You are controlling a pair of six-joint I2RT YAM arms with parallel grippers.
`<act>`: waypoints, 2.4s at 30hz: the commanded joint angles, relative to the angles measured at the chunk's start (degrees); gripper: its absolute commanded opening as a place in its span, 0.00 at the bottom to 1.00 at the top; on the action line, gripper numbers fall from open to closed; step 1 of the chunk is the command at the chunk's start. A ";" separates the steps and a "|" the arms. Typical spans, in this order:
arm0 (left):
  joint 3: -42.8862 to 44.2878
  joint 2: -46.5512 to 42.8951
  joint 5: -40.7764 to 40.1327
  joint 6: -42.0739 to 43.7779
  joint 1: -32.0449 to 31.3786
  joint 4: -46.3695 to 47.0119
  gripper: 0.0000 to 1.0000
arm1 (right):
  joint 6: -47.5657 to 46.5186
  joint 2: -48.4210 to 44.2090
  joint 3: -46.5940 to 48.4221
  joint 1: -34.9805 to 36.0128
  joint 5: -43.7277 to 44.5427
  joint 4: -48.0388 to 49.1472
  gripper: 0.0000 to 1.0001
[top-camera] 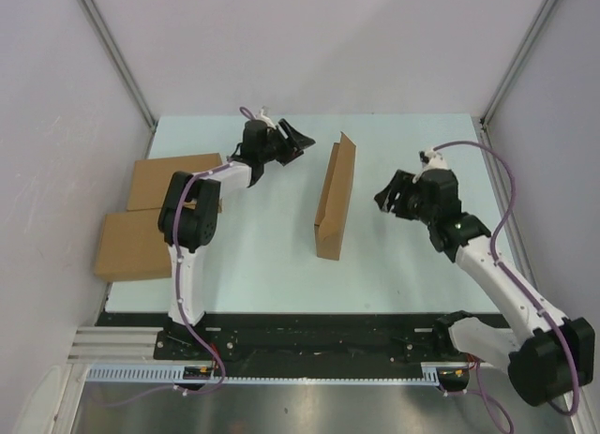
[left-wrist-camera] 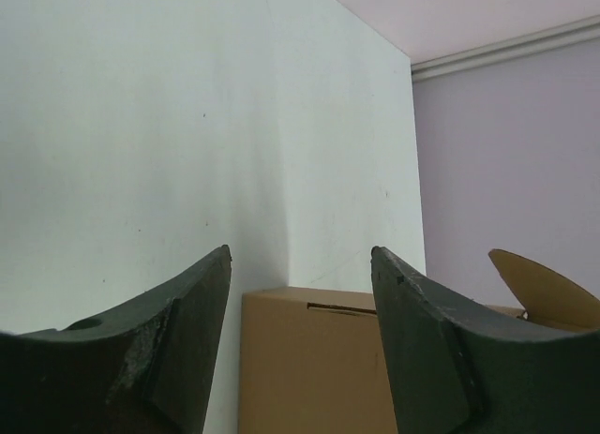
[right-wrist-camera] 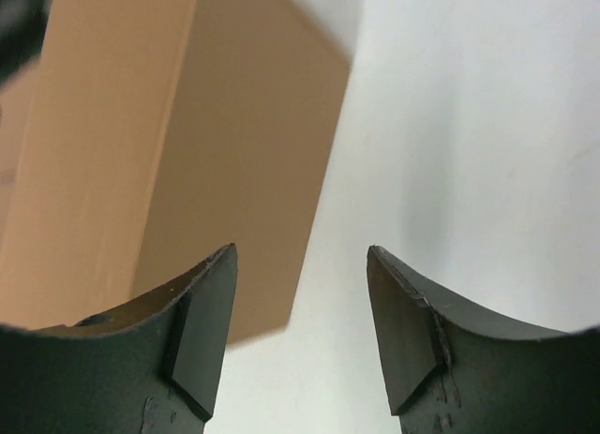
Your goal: Fold the paper box
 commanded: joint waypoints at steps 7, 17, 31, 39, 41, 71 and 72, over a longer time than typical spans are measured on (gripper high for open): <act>11.16 6.24 6.91 -3.06 0.77 3.81 0.67 | 5.45 -13.11 -13.82 33.56 22.08 -3.45 0.61; 7.82 4.84 7.44 -1.05 0.86 4.17 0.66 | 11.08 -5.56 -17.35 45.01 32.46 9.10 0.55; 8.79 5.80 7.35 0.80 0.86 2.75 0.66 | 12.93 -1.06 -17.70 36.76 31.77 15.98 0.56; 10.37 6.86 7.26 0.71 0.77 3.02 0.66 | 12.05 -3.35 -18.67 32.27 30.27 14.40 0.57; 10.54 7.04 7.26 0.54 0.86 3.19 0.66 | 11.70 -3.96 -18.84 30.96 30.27 14.22 0.57; 12.98 6.15 1.38 3.87 4.02 3.92 0.70 | 5.54 -5.27 -17.44 -0.60 12.26 15.55 0.57; 14.92 8.16 1.11 3.96 4.02 2.33 0.69 | 6.59 -5.63 -17.52 -0.25 12.08 14.49 0.56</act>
